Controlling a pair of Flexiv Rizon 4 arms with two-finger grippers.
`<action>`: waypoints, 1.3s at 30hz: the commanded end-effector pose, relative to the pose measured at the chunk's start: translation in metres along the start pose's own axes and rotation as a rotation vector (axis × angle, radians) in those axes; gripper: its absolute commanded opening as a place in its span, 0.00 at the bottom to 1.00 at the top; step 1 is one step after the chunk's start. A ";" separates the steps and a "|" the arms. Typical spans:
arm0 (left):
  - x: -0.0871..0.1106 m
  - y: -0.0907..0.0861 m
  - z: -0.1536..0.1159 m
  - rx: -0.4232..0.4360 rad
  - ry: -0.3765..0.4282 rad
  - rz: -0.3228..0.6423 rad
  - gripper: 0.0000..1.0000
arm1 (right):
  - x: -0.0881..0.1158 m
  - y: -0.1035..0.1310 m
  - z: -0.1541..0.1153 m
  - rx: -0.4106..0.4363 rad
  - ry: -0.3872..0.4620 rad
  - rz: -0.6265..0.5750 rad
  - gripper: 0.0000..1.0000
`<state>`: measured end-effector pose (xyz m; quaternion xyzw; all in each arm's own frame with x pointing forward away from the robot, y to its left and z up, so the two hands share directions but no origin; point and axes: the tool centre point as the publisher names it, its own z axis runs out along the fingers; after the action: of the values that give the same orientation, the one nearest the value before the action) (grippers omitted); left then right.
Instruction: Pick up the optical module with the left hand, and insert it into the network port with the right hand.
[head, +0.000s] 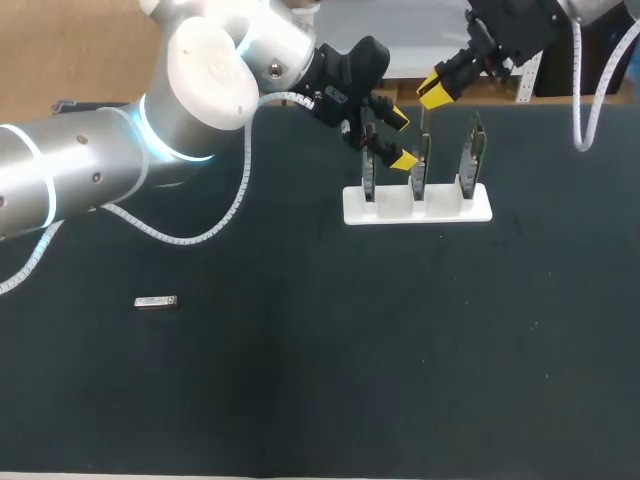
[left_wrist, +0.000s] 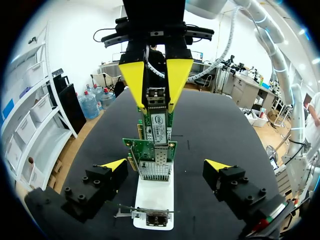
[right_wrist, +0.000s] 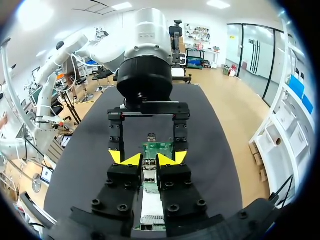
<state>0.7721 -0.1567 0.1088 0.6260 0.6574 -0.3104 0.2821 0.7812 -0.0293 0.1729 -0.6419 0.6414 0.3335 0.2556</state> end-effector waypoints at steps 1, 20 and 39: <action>-0.001 0.002 0.001 0.003 0.005 -0.002 1.00 | 0.002 0.003 0.002 0.004 0.002 0.004 0.00; -0.001 0.002 0.001 0.003 0.005 -0.002 1.00 | 0.001 0.003 -0.001 0.016 0.001 -0.006 0.00; -0.001 0.002 0.001 0.003 0.005 -0.002 1.00 | 0.007 0.000 0.004 0.008 0.010 0.011 0.00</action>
<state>0.7720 -0.1567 0.1088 0.6260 0.6574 -0.3104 0.2821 0.7804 -0.0307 0.1666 -0.6396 0.6469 0.3290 0.2532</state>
